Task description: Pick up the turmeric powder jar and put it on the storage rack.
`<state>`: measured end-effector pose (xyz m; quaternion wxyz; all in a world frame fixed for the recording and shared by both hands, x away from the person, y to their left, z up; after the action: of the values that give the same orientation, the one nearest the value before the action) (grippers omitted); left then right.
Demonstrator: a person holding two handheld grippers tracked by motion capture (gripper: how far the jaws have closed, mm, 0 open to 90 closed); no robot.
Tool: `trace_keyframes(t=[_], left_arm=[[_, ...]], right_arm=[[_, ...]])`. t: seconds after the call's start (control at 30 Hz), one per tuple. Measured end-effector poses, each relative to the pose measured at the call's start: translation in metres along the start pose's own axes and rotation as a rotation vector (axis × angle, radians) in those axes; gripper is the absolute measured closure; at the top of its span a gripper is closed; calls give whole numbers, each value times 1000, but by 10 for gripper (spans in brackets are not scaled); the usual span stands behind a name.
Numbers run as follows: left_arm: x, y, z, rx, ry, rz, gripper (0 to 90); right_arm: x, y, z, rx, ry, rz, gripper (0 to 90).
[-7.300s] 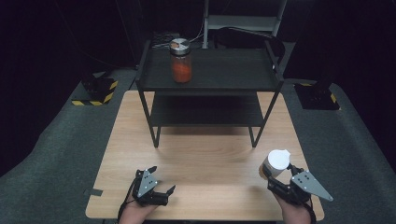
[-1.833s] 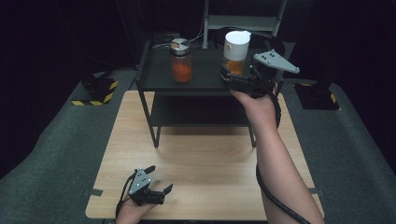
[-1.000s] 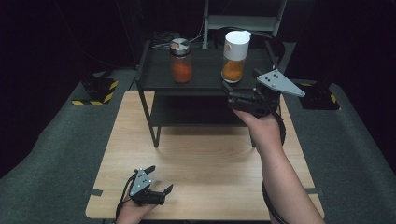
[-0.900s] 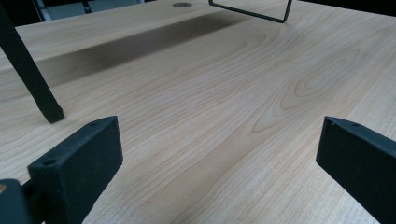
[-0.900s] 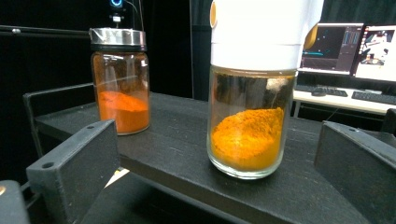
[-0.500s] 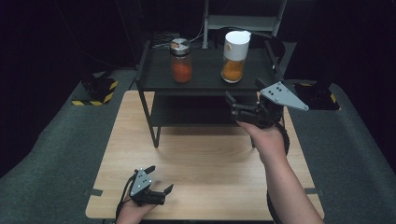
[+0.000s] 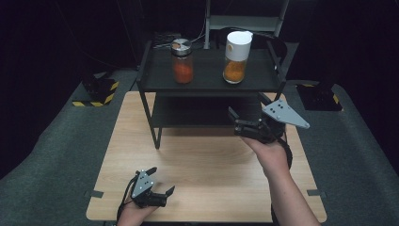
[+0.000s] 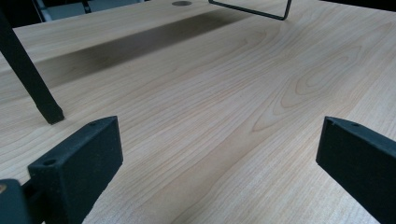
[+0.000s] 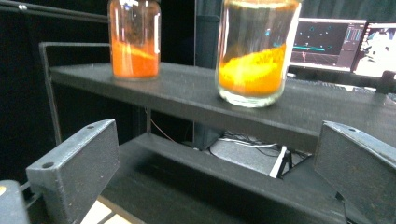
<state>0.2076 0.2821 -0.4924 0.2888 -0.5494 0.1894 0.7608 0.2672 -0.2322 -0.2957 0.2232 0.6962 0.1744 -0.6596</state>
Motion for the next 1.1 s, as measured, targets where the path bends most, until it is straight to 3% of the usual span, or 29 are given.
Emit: trace_keyframes(t=[1.1], left_arm=[[0, 0, 0, 0, 2, -1, 7]], right_arm=[[71, -17, 41, -2, -95, 67, 2]])
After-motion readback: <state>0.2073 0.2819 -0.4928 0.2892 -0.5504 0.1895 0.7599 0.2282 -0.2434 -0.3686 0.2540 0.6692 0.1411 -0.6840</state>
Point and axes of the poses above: each handheld gripper's, and its own axes: z roughly backward along the jaws, x roughly out of its underside, y roughly to its right, the point moved 1 cm from there along -z, roughly forward along the jaws, and after that the axes turned 3 degrees about y, right-handed, at the moved point
